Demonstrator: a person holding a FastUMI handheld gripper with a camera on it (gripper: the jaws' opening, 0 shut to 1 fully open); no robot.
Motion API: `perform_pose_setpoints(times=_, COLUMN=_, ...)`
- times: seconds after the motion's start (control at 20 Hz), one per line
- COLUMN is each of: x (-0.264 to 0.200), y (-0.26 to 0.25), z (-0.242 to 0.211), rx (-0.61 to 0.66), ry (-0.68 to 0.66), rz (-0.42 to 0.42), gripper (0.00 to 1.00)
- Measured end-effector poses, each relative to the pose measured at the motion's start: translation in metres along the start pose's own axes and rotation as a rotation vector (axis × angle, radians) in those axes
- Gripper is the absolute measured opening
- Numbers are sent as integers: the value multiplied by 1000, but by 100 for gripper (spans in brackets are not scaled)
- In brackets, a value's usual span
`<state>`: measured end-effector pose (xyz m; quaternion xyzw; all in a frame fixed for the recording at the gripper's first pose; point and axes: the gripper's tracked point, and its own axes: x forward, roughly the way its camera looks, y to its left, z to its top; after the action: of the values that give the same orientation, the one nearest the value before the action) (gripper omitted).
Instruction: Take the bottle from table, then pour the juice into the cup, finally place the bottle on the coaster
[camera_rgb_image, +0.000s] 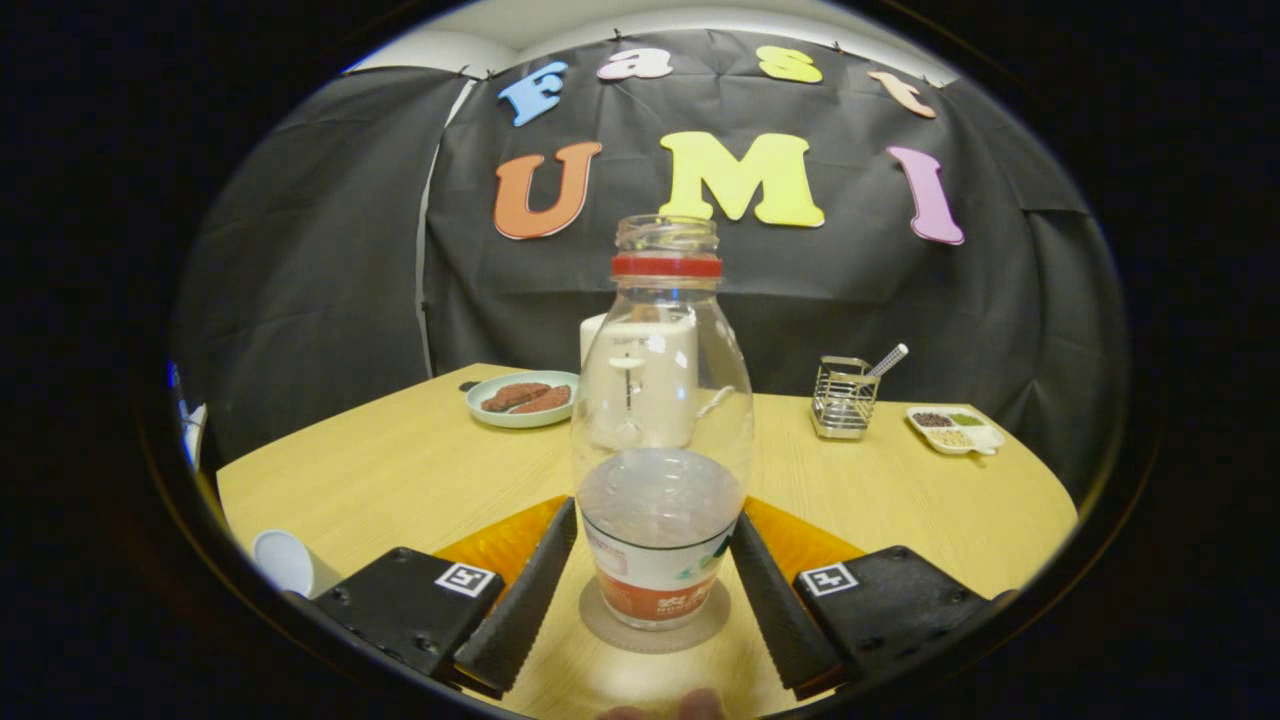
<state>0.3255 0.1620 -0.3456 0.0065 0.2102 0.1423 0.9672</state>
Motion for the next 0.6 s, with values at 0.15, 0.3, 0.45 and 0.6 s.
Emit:
perform_pose_setpoints(times=0.15, x=-9, y=-2, z=8, rx=-12, ry=-20, rz=-24, gripper=99)
perform_pose_setpoints(times=0.3, x=-22, y=-6, z=16, rx=-2, ry=-36, rz=-52, gripper=100)
perform_pose_setpoints(times=0.45, x=-46, y=-6, z=36, rx=27, ry=-78, rz=-62, gripper=99)
perform_pose_setpoints(times=0.6, x=-86, y=0, z=58, rx=67, ry=-115, rz=-37, gripper=100)
